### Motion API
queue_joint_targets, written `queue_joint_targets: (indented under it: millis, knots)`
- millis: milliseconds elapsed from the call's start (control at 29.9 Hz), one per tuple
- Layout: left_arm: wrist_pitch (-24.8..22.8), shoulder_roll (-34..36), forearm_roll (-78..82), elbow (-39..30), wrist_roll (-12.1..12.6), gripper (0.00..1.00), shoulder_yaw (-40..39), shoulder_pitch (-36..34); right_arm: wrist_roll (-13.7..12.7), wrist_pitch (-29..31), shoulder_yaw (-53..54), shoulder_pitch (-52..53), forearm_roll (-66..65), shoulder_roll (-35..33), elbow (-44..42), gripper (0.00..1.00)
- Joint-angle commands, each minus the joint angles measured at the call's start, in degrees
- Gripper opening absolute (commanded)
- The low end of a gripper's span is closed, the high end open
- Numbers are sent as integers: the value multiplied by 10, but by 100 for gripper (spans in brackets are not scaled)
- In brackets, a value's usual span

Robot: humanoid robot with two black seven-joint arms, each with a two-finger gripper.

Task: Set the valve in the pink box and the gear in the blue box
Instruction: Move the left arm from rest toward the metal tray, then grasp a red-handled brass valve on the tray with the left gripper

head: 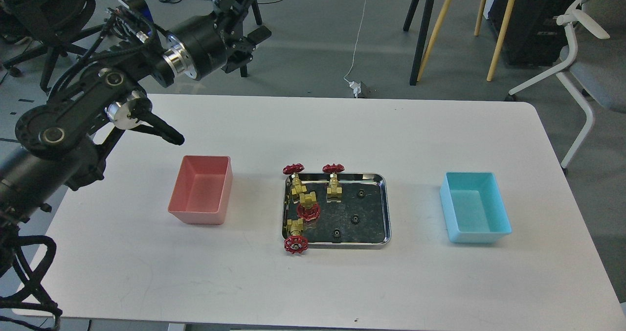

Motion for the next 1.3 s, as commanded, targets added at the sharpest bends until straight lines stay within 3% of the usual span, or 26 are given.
queue_joint_targets:
  millis: [0, 167, 334, 434, 602, 735, 969, 1270]
  knots:
    - [19, -7, 155, -24, -5, 99, 35, 25, -4, 0, 21, 11, 0, -1, 0, 99]
    - [44, -9, 315, -33, -40, 98, 84, 47, -12, 0, 22, 56, -1, 0, -1, 99]
    - [156, -11, 430, -34, -71, 98, 173, 65, -15, 0, 21, 82, -1, -1, -1, 99]
    - [220, -11, 502, -42, -88, 98, 208, 86, -30, 0, 21, 101, -1, -2, 0, 99]
    - [259, -11, 675, -36, -115, 97, 213, 134, -36, 0, 4, 113, -35, -6, 11, 99]
    - [291, -17, 715, -21, -118, 98, 209, 141, -32, 0, -18, 89, -76, -21, 6, 99]
    - [294, -35, 732, -4, -119, 98, 205, 142, -25, 0, -18, -44, -65, -51, 3, 99]
    - [314, -106, 733, 119, -120, 97, 213, 145, -19, 0, -19, -91, -64, -55, -43, 99]
